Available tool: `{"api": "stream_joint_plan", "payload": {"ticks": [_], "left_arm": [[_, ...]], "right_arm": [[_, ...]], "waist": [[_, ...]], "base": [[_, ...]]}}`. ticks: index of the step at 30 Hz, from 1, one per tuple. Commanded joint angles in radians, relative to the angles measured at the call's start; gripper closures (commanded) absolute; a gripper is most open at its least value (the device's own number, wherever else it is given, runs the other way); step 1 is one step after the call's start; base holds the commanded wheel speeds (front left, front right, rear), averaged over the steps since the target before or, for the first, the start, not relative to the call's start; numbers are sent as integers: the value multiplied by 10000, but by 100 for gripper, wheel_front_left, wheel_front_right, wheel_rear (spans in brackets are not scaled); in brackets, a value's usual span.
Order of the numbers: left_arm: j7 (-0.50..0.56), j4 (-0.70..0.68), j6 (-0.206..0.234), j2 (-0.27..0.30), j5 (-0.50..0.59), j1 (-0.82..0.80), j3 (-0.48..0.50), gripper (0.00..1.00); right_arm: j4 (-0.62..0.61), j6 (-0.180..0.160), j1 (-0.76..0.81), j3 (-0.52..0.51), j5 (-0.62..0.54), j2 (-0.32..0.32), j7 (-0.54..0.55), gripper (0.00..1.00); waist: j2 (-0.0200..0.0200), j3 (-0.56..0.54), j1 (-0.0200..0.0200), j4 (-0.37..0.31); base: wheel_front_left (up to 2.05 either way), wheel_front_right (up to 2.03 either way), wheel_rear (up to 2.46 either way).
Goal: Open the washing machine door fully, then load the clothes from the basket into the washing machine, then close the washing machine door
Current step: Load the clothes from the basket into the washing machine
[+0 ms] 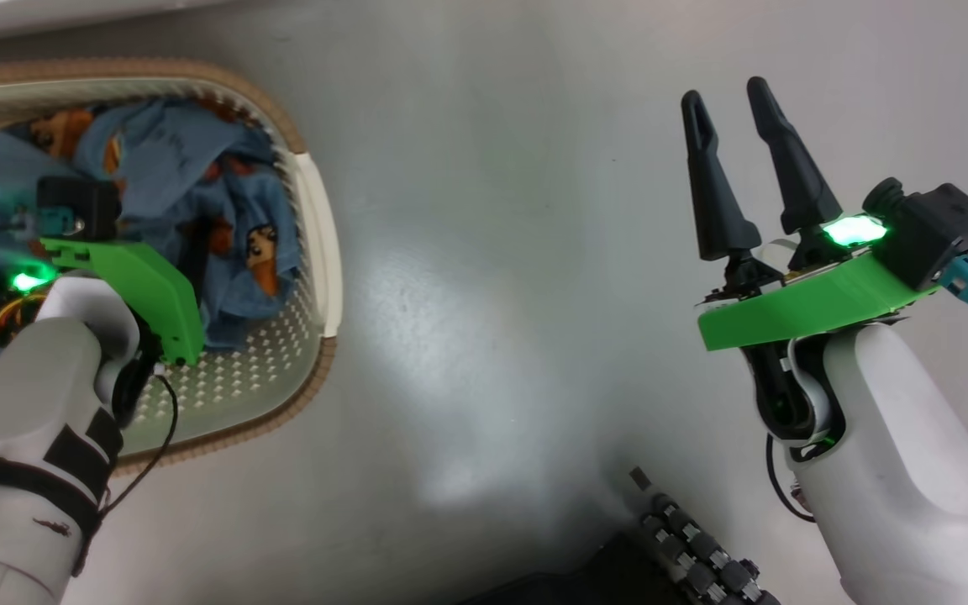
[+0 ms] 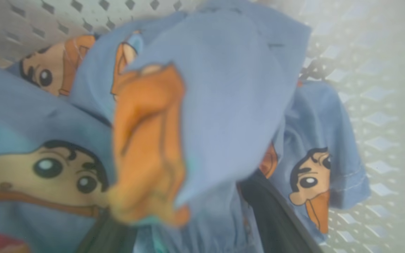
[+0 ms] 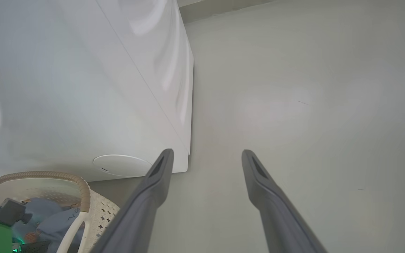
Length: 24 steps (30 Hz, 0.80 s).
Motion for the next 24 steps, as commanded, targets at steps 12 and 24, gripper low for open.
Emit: {"api": "stream_joint_plan", "payload": {"ticks": [12,24], "left_arm": [[1060,394,8,263,-618,-434,-483,100],[171,11,8,186,-986,-102,-897,100]], "right_arm": [[-174,73,324,314,154,219,-80,0],[-30,73,380,218,129,245,-80,0]], "waist": [[0,191,-1,-434],[0,-315,-1,-269]], "base": [[0,0,0],[0,0,0]]}}
